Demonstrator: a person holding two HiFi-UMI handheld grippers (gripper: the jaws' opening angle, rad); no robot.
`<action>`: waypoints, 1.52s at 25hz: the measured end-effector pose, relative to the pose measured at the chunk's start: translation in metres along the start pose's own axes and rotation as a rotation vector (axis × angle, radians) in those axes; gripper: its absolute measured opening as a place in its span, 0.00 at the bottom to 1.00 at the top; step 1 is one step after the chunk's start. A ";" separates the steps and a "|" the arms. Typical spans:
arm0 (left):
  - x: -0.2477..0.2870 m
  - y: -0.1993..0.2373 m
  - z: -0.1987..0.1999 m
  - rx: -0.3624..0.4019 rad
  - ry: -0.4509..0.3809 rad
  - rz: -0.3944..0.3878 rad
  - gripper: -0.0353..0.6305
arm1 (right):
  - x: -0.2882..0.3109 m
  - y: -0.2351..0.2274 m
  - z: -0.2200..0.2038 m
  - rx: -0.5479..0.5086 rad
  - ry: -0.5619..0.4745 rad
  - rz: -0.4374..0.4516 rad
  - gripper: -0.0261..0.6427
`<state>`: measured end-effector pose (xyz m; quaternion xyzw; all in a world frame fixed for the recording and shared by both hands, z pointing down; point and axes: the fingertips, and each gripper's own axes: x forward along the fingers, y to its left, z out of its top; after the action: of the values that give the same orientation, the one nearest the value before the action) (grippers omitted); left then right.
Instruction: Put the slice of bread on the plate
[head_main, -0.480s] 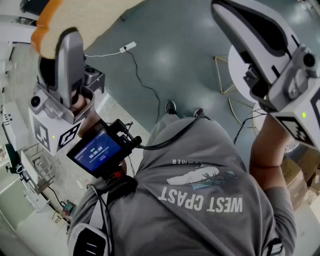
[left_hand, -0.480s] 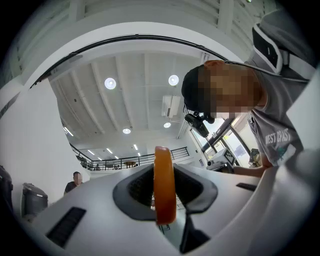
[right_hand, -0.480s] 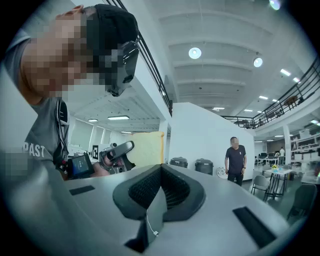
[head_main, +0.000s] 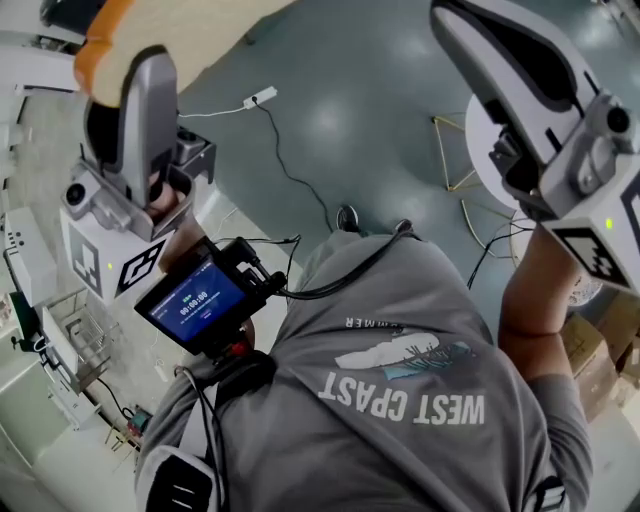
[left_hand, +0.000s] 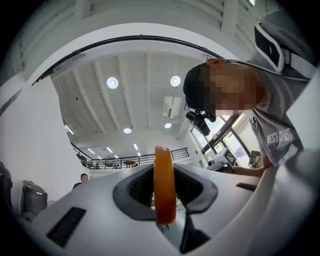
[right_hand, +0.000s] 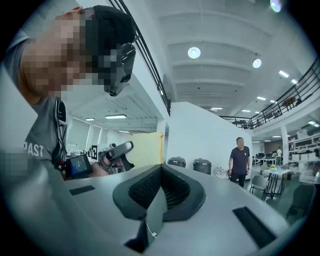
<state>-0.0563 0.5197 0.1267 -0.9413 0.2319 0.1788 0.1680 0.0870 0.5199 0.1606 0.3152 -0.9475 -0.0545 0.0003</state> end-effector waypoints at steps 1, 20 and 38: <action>0.001 0.000 0.000 -0.003 -0.001 -0.001 0.20 | -0.001 -0.001 0.001 -0.001 0.002 -0.004 0.05; -0.006 0.009 -0.005 0.002 0.003 0.049 0.20 | 0.001 -0.011 0.011 0.033 -0.048 0.018 0.05; 0.062 0.053 0.024 0.140 0.088 0.254 0.20 | 0.027 -0.103 0.058 0.031 -0.097 0.191 0.05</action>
<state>-0.0379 0.4619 0.0673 -0.8973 0.3680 0.1404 0.1991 0.1247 0.4273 0.0911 0.2202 -0.9729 -0.0547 -0.0451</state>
